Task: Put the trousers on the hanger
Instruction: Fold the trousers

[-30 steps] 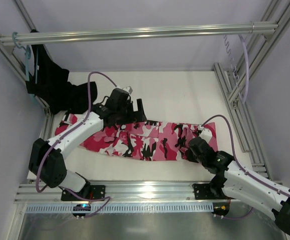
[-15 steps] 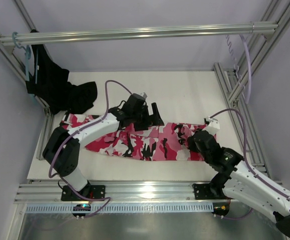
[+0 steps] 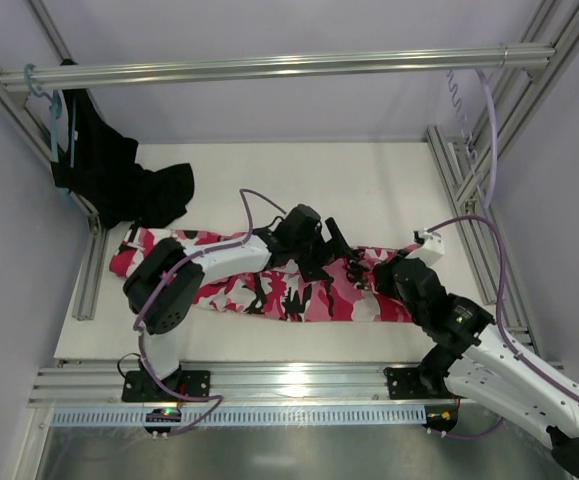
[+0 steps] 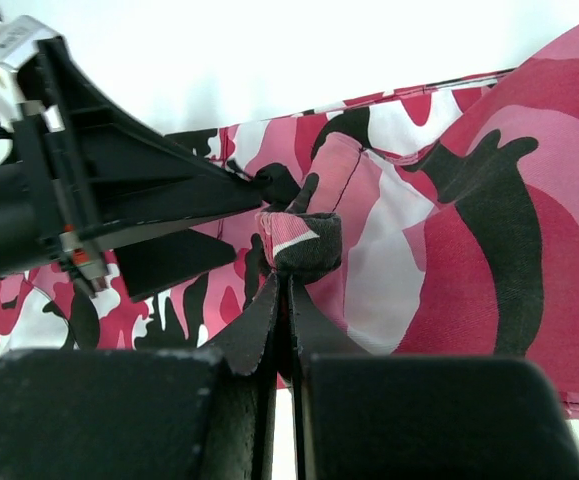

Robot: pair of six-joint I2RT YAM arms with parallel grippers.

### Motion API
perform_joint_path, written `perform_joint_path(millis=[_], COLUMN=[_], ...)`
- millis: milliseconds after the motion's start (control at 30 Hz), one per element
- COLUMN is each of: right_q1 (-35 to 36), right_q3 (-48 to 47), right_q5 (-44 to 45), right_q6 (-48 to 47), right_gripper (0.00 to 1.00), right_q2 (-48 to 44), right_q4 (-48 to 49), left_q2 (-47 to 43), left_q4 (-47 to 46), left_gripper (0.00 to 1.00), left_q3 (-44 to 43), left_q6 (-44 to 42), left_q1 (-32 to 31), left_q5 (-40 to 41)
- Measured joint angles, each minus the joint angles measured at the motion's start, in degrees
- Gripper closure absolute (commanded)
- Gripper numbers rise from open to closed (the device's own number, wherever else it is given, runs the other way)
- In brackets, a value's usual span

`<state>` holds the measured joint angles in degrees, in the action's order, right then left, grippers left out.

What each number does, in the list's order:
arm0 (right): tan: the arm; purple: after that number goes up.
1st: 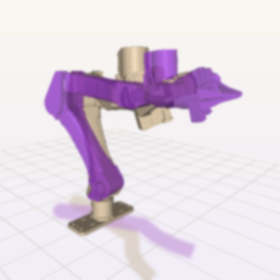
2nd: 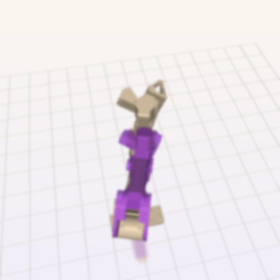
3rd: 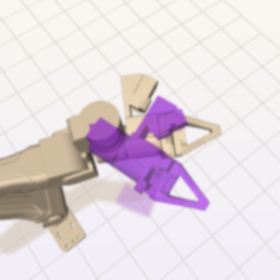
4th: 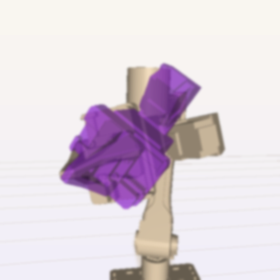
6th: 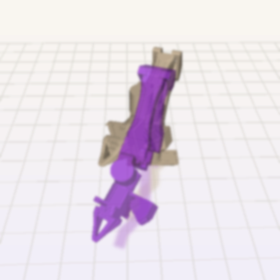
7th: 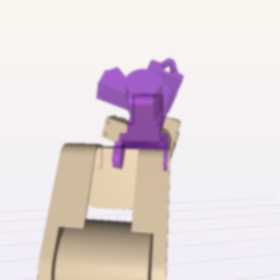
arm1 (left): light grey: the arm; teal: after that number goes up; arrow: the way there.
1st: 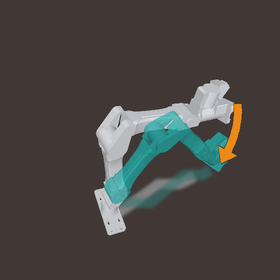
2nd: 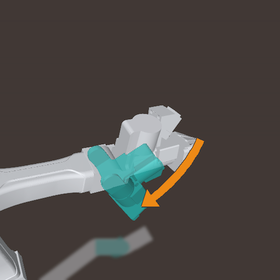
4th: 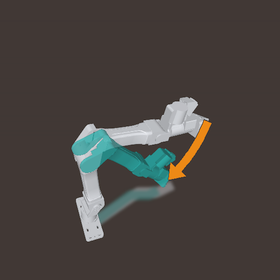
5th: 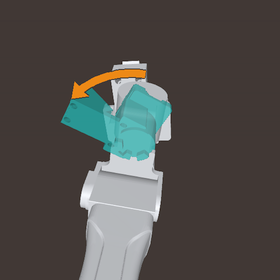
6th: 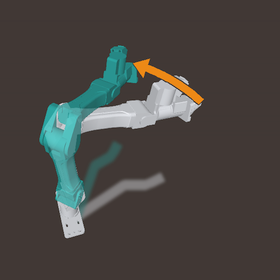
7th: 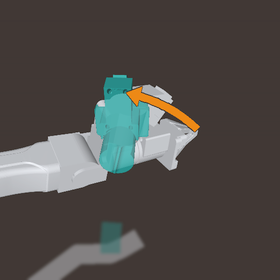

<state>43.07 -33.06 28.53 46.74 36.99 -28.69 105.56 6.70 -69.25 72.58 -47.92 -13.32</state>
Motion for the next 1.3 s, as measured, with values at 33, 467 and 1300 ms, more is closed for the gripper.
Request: perform_joint_path(millis=[33,467,1300], right_q1=[0.0,0.0,0.0], right_q3=[0.4,1.0,-8.5], right_q5=[0.0,2.0,9.9], right_q6=[0.0,0.0,-1.7], right_gripper=[0.96,0.96,0.96], right_q2=[-0.4,-2.4,2.5], right_q4=[0.2,-1.2,-4.8], left_q2=[1.1,4.4,0.5], left_q4=[-0.5,1.1,-8.7], left_gripper=[0.0,0.02,1.0], left_q3=[-0.4,-4.7,1.5], left_q6=[0.8,1.6,2.5], left_q1=[-0.3,-1.8,-9.6], left_q5=[-0.3,1.4,-5.4])
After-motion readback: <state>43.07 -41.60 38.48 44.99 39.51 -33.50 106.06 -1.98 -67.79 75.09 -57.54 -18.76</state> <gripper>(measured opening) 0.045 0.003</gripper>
